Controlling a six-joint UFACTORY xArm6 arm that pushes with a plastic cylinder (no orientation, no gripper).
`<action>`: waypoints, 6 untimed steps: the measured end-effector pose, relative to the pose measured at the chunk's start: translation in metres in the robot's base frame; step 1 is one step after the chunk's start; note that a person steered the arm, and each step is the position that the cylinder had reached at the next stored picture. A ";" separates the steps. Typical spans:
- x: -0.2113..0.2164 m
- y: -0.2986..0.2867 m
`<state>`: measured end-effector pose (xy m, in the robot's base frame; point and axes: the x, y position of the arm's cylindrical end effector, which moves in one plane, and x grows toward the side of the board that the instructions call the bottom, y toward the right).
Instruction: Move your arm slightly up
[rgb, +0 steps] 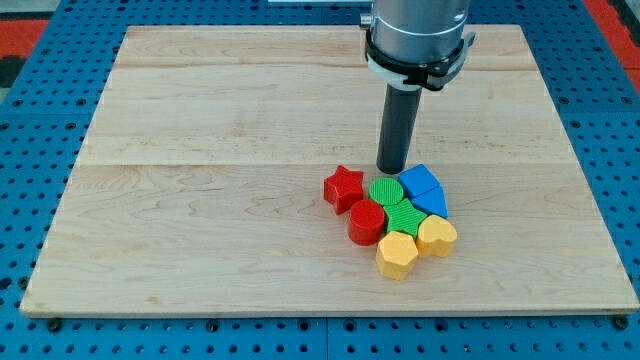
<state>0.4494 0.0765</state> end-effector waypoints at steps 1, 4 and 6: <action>0.000 0.001; -0.005 0.001; -0.039 -0.029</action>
